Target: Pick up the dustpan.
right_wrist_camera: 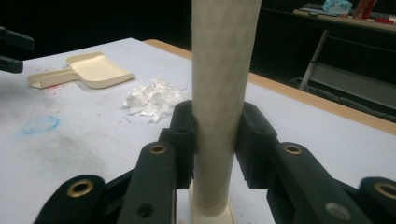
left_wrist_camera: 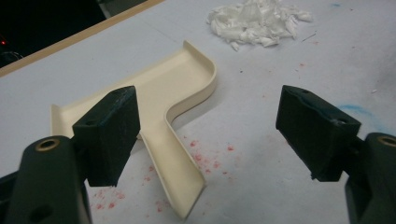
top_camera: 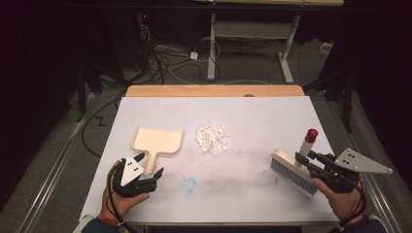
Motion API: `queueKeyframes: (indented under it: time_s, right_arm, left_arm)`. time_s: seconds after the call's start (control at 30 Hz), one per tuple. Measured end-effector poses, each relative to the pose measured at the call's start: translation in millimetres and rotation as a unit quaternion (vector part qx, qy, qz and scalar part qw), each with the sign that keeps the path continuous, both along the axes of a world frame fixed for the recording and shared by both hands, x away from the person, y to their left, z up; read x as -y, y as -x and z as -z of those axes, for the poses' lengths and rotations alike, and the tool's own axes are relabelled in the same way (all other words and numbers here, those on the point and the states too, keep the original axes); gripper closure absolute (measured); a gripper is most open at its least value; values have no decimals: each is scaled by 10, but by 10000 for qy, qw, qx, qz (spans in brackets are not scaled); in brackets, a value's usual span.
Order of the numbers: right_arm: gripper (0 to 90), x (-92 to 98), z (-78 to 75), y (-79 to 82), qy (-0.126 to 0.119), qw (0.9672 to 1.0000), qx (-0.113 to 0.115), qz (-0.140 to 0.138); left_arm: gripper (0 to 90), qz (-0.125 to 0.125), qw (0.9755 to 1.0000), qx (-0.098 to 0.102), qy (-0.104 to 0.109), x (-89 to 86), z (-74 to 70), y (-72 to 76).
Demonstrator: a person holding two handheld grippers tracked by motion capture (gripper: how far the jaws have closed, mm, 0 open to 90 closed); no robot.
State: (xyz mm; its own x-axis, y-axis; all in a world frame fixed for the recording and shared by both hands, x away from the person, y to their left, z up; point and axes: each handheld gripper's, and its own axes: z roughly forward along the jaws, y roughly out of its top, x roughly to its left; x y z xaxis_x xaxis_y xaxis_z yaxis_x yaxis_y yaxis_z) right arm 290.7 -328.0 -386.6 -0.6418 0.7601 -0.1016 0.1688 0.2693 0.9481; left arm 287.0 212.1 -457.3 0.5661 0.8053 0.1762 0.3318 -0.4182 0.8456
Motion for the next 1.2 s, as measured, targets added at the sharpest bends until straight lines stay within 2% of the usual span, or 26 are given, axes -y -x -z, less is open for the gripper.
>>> queueKeyframes:
  time_s: [0.17, 0.27, 0.33, 0.4, 0.47, 0.5, 0.53, 0.57, 0.6, 0.67, 0.8, 0.83, 0.87, 0.9, 0.93, 0.97, 1.03, 1.07, 1.2]
  right_arm:
    - [715, 11, -9, 5, 5, 10000, 9, 24]
    - [715, 13, -30, -1, -18, 10000, 67, 36]
    - [715, 17, -39, -14, -18, 9999, 98, 47]
    - [715, 12, -41, -18, -3, 9999, 91, 67]
    - [715, 5, -37, -16, 0, 9999, 72, 70]
    - [715, 0, -36, -21, 17, 10000, 63, 66]
    - [715, -7, -35, -28, 38, 9999, 65, 69]
    - [715, -16, -33, -35, 29, 10000, 48, 67]
    - [715, -26, -31, -43, 35, 10000, 52, 55]
    - [715, -44, -30, -53, 91, 9999, 63, 16]
    - [715, -51, -12, -58, 92, 10000, 18, 24]
    - [715, -47, -10, -62, 82, 10000, 8, 28]
    - [715, -42, -10, -63, 78, 10000, 14, 35]
    - [715, -41, -12, -60, 77, 10000, 14, 58]
    - [715, -42, -15, -57, 89, 9999, 15, 68]
    - [715, -43, -15, -56, 89, 9999, 8, 62]
    - [715, -44, -12, -60, 103, 9999, 10, 71]
    - [715, -45, -9, -62, 106, 9999, 3, 83]
    - [715, -45, 0, -64, 122, 9999, -25, 87]
  left_arm:
    - [207, 30, 10000, 25, 21, -10, -7, 14]
    - [207, -11, 10000, -39, 35, -20, -9, 20]
    - [207, -148, 9998, -151, -36, -35, -12, 7]
    - [205, -430, 9983, -395, -13, -61, -17, -13]
    - [196, -647, 9951, -736, 115, -87, -23, -27]
    - [197, -836, 9922, -916, 112, -89, -21, -39]
    - [198, -906, 9898, -1080, 205, -96, -11, -51]
    - [197, -868, 9883, -1205, 361, -109, 6, -58]
    - [196, -906, 9862, -1332, 378, -114, 25, -70]
    - [203, -1168, 9810, -1511, 338, -116, 76, -126]
    - [232, -1285, 9725, -1843, 621, -137, 190, -363]
    - [250, -1285, 9725, -1843, 621, -137, 190, -363]
    - [265, -1410, 9700, -1885, 608, -131, 222, -492]
    - [282, -1410, 9700, -1885, 608, -131, 222, -492]
    - [319, -1447, 9673, -1989, 618, -117, 267, -595]
    - [325, -1463, 9678, -1954, 619, -109, 275, -622]
    - [368, -1574, 9685, -1889, 395, -69, 270, -656]
    - [413, -1595, 9689, -1858, 354, -57, 274, -664]
    - [483, -1600, 9692, -1850, 279, -33, 273, -689]
